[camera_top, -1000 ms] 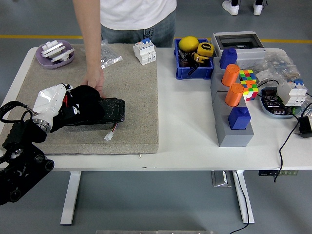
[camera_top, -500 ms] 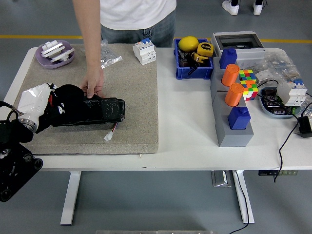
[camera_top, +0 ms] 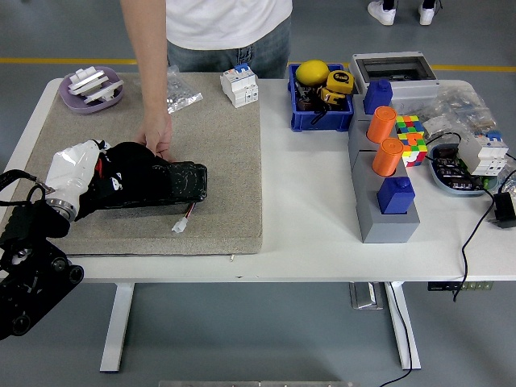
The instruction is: Pick the rag up,wipe the panel,place it on the desk
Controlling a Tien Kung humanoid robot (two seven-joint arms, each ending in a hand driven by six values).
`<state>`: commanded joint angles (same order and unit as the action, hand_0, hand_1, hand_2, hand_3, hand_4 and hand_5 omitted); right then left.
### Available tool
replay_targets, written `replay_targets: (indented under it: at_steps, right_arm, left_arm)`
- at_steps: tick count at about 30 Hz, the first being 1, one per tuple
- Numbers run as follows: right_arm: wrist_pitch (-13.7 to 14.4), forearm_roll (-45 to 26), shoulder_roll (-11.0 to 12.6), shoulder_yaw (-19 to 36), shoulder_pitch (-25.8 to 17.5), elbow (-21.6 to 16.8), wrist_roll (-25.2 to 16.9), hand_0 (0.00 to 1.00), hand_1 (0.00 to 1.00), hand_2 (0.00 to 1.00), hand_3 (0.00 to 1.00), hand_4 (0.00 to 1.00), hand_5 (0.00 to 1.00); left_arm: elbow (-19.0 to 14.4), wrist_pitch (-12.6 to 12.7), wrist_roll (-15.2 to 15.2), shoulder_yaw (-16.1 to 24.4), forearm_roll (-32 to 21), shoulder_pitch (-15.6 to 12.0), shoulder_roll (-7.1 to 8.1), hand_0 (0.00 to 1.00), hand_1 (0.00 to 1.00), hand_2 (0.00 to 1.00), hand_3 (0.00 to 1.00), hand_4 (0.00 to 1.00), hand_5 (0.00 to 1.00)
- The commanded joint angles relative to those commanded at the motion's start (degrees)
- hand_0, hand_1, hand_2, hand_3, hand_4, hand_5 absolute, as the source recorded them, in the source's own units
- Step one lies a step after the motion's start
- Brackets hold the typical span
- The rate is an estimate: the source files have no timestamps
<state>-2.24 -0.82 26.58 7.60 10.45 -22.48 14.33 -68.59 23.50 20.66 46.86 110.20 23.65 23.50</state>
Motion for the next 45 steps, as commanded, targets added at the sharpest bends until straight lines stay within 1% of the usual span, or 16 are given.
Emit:
replay_targets:
  at_steps: [1,2,4,6,11,13,17,20,23,28,34,36,41,45]
  right_arm:
    - [0.0,0.04,0.01,0.03,-0.02,0.0,0.02,0.756,0.723,0.718,0.707,0.998,0.527]
    - [-0.01,0.2,0.02,0.15,-0.04,0.01,0.12,0.756,0.723,0.718,0.707,0.998,0.527]
    - [-0.03,0.08,-0.03,0.07,-0.07,0.0,0.05,0.756,0.723,0.718,0.707,0.998,0.527]
    - [-0.03,0.18,-0.05,0.1,-0.07,-0.02,0.09,0.756,0.723,0.718,0.707,0.998,0.527]
    - [-0.02,0.34,-0.06,0.28,-0.03,-0.01,0.21,0.756,0.723,0.719,0.705,0.998,0.526]
    - [-0.03,0.5,-0.04,0.4,0.06,-0.01,0.32,0.757,0.723,0.718,0.705,0.998,0.525]
    - [-0.03,0.59,-0.04,0.43,0.26,-0.03,0.33,0.757,0.723,0.718,0.705,0.998,0.525]
    - [-0.04,0.62,-0.04,0.43,0.37,-0.05,0.34,0.756,0.723,0.719,0.705,0.998,0.524]
    - [-0.03,0.56,-0.09,0.43,0.34,-0.05,0.35,0.756,0.723,0.719,0.705,0.998,0.524]
    - [-0.02,0.46,-0.11,0.43,0.23,-0.04,0.36,0.756,0.723,0.719,0.705,0.998,0.523]
    - [-0.02,0.16,-0.1,0.28,0.18,-0.02,0.22,0.757,0.723,0.719,0.704,0.998,0.523]
    - [-0.05,0.09,-0.12,0.23,0.16,-0.01,0.18,0.757,0.723,0.719,0.704,0.998,0.523]
    - [-0.05,-0.12,-0.12,0.11,0.09,0.01,0.07,0.757,0.723,0.719,0.704,0.998,0.522]
    - [-0.04,-0.24,-0.1,0.08,0.02,0.05,0.02,0.757,0.723,0.719,0.704,0.998,0.523]
  left_arm:
    - [-0.1,0.03,0.06,-0.55,-0.19,0.35,-0.31,0.152,0.132,0.521,0.526,0.322,0.002]
    - [-0.13,0.26,0.33,-1.43,-0.51,1.07,-1.21,0.152,0.132,0.521,0.526,0.322,0.002]
    - [-0.31,0.38,0.47,-2.73,-0.88,2.0,-2.24,0.152,0.132,0.521,0.526,0.322,0.002]
    - [-0.3,0.41,0.45,-4.41,-1.39,2.95,-2.95,0.152,0.132,0.521,0.526,0.322,0.002]
    - [-0.71,0.6,1.08,-9.27,-2.13,5.11,-4.42,0.152,0.132,0.522,0.525,0.32,0.002]
    - [-1.06,0.67,1.3,-10.92,-2.41,5.95,-5.26,0.153,0.132,0.522,0.525,0.322,0.002]
    - [-1.53,0.76,1.89,-13.26,-2.8,7.22,-6.6,0.153,0.132,0.522,0.525,0.322,0.002]
    - [-1.87,1.01,2.38,-14.28,-2.86,7.72,-7.05,0.152,0.132,0.522,0.525,0.323,0.002]
    - [-1.81,1.04,2.53,-14.38,-2.9,7.76,-7.19,0.152,0.132,0.522,0.525,0.323,0.002]
    - [-0.93,1.29,2.9,-13.76,-2.82,7.39,-6.9,0.152,0.132,0.522,0.525,0.325,0.002]
    - [0.09,1.46,3.4,-11.99,-2.22,6.39,-6.46,0.151,0.133,0.522,0.526,0.326,0.002]
    - [0.2,1.34,3.61,-11.3,-1.9,6.01,-6.29,0.151,0.133,0.522,0.526,0.326,0.002]
    - [0.81,0.87,4.38,-7.94,-0.8,4.62,-5.84,0.151,0.134,0.522,0.526,0.329,0.002]
    - [1.36,0.54,4.69,-5.85,-0.02,3.68,-4.67,0.151,0.134,0.522,0.528,0.332,0.002]
